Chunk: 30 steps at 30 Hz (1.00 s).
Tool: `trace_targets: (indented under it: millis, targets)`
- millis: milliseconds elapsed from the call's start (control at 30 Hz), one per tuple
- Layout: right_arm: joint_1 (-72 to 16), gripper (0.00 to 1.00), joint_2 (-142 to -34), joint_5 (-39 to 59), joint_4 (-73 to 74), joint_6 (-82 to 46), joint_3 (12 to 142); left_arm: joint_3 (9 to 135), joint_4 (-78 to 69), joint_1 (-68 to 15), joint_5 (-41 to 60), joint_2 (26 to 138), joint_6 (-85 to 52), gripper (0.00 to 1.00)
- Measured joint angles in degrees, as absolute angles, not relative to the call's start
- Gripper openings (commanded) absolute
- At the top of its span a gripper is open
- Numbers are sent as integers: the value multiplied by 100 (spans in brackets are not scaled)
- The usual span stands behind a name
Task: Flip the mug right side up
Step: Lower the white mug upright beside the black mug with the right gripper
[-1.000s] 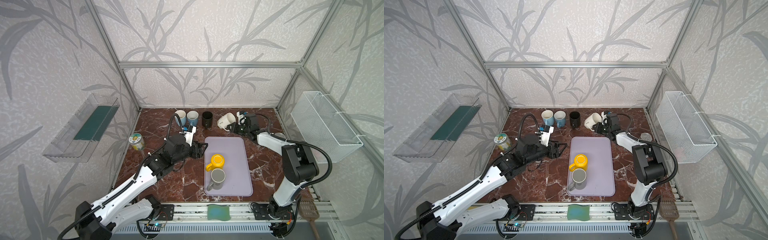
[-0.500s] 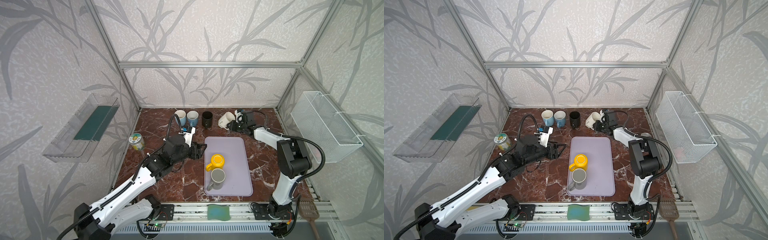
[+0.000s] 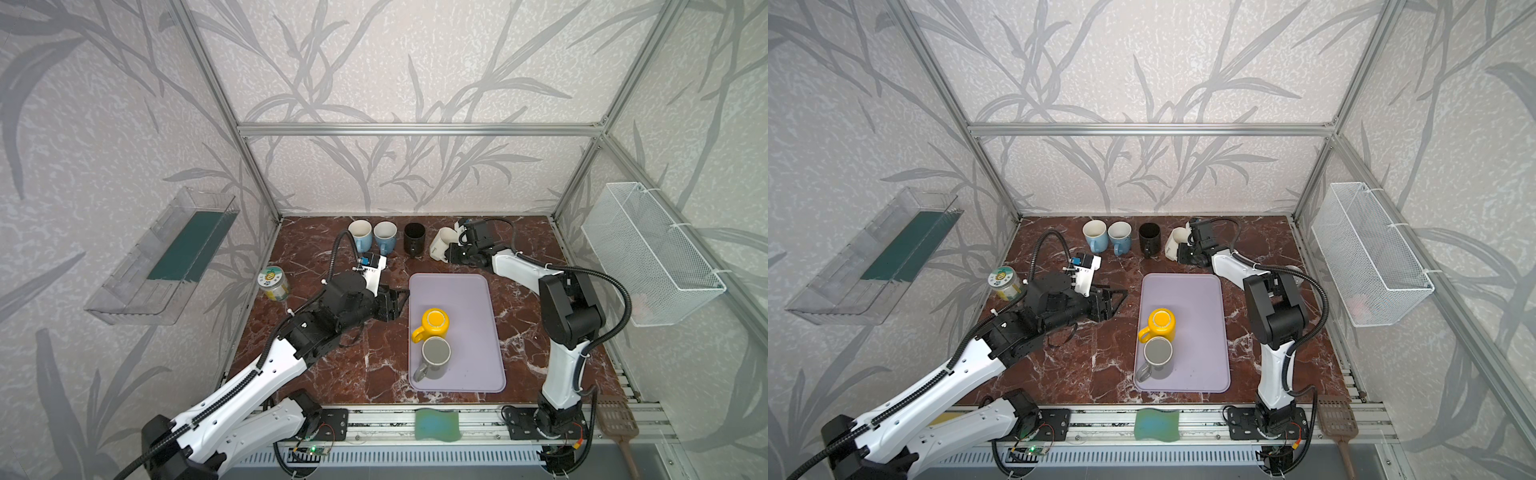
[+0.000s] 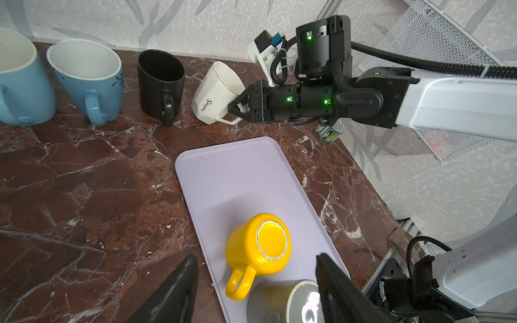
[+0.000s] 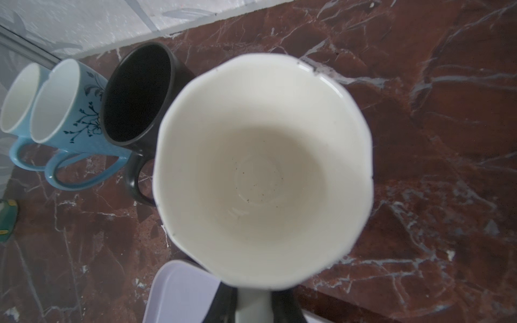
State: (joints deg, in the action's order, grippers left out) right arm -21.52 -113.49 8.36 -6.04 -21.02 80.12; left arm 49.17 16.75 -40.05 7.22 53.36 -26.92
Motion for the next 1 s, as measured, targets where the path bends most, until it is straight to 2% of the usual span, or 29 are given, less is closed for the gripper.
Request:
trace_targets:
  millis: [533,1000]
  targets:
    - [-2714,0,-11793,-725,-1625,-1715,9028,4917,2058,-4005,537,4934,-2593,69]
    - [-2718,0,-12311,-1299,-1881,-1732,9730,4910,2322,-4005,456,4788,-2545,71]
